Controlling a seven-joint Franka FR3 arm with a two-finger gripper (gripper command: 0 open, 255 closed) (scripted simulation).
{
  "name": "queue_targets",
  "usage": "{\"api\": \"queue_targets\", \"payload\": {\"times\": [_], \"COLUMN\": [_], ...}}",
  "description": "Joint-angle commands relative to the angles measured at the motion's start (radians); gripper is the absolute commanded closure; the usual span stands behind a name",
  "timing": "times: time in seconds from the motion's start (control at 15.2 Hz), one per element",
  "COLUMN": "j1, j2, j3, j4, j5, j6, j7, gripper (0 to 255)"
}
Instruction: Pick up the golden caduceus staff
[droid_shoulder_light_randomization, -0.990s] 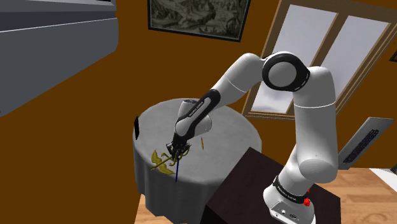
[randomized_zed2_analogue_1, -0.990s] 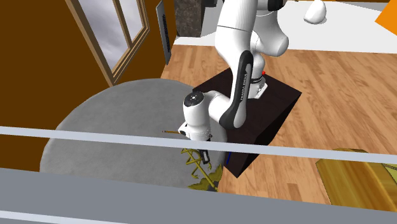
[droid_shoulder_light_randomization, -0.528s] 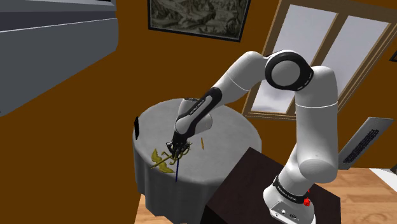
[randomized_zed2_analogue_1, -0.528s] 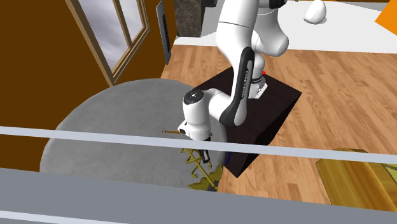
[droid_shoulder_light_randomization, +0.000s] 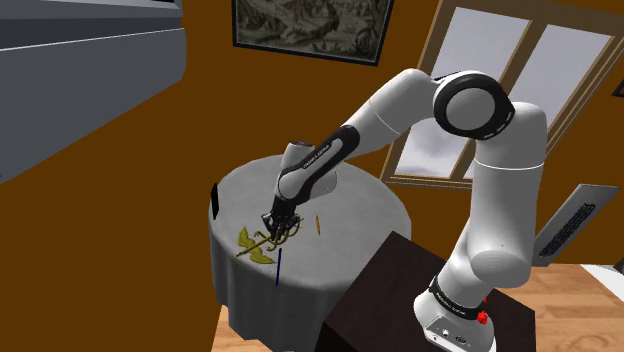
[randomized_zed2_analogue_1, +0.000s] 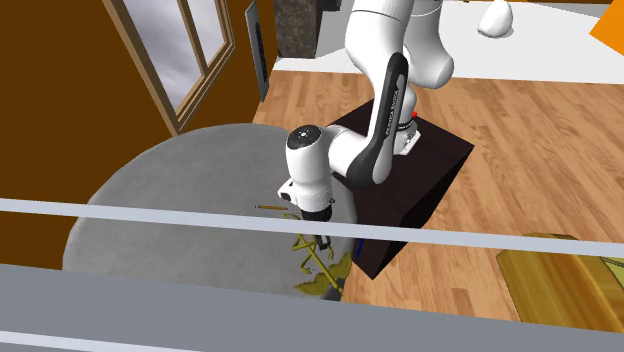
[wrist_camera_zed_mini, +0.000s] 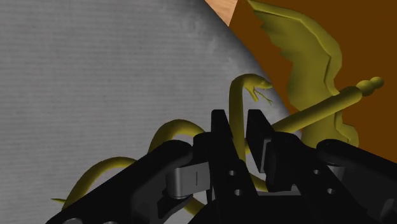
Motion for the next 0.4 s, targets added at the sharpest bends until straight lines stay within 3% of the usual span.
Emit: {"api": "queue_targets", "payload": {"times": [0.0,0.33], "j1": [0.000,0.001], "j2": [-0.028,-0.065], "j3": [-0.003,-0.007], "j4": [-0.004,-0.005], "j5": [-0.005,-0.014], "j6": [-0.024,-0.060], "j7": [0.007,0.020], "gripper": [255,255]}}
